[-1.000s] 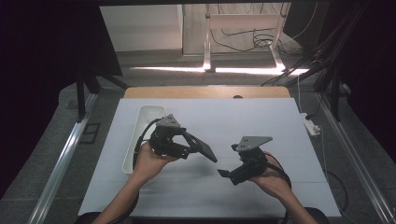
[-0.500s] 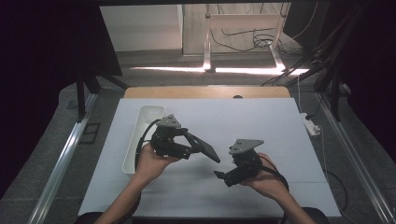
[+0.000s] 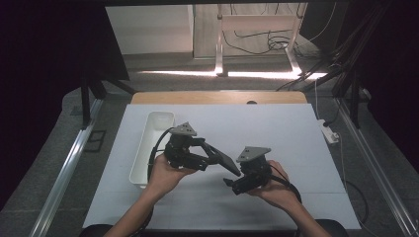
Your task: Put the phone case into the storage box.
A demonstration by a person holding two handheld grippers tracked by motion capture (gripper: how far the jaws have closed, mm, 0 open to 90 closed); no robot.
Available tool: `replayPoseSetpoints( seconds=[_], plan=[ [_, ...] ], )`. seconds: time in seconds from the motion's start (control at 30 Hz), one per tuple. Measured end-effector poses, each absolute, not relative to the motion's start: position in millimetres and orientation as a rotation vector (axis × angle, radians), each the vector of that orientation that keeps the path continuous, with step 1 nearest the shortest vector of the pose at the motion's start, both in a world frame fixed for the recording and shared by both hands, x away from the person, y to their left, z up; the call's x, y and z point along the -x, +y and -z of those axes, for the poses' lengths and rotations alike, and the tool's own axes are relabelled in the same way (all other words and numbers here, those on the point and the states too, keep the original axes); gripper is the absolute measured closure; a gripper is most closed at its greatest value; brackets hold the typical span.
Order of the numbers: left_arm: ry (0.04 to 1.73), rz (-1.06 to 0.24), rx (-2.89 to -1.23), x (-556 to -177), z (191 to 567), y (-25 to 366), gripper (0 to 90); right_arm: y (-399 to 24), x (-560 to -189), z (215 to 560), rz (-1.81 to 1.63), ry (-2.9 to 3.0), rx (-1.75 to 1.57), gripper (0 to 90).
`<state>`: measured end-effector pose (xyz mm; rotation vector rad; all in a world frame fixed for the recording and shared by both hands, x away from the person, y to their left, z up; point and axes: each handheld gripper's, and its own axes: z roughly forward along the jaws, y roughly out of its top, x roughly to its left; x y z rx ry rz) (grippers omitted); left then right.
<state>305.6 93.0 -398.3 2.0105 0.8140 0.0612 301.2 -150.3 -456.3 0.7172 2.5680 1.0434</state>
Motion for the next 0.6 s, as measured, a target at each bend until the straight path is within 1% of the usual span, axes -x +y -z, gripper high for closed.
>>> replayPoseSetpoints(
  seconds=[0.1,0.2,0.23,0.3,0.43,0.47,0.5,0.57,0.6],
  plan=[
    [0.817,-0.051,-2.01,-304.7,397.9,91.1,14.9,-149.2,-301.4,456.4,-1.03,2.559,-0.711,7.4],
    [0.816,-0.042,-2.011,-304.6,397.7,90.2,14.8,-148.7,-300.9,455.4,-1.017,2.536,-0.688,14.2],
    [0.816,-0.04,-2.01,-304.4,397.7,89.6,14.8,-148.7,-300.9,455.4,-1.017,2.536,-0.688,14.2],
    [0.82,-0.036,-2.009,-303.9,397.3,88.3,14.8,-147.9,-299.3,454.6,-1.014,2.516,-0.668,21.0],
    [0.829,-0.024,-2.003,-303.8,397.2,86.8,14.7,-145.8,-296.3,454.7,-0.994,2.498,-0.639,32.4],
    [0.831,-0.019,-2.002,-303.9,397.2,86.6,14.7,-145.2,-295.9,455.0,-0.995,2.494,-0.637,33.9],
    [0.831,-0.013,-1.999,-304.1,397.2,86.4,14.7,-143.7,-294.9,455.4,-0.992,2.493,-0.625,37.6],
    [0.832,-0.003,-1.994,-304.2,397.1,86.0,14.7,-143.1,-294.5,455.4,-0.987,2.491,-0.62,39.0],
    [0.831,0.0,-1.994,-304.2,396.9,85.9,14.7,-141.7,-293.7,455.9,-0.977,2.479,-0.608,45.0]
  ],
)
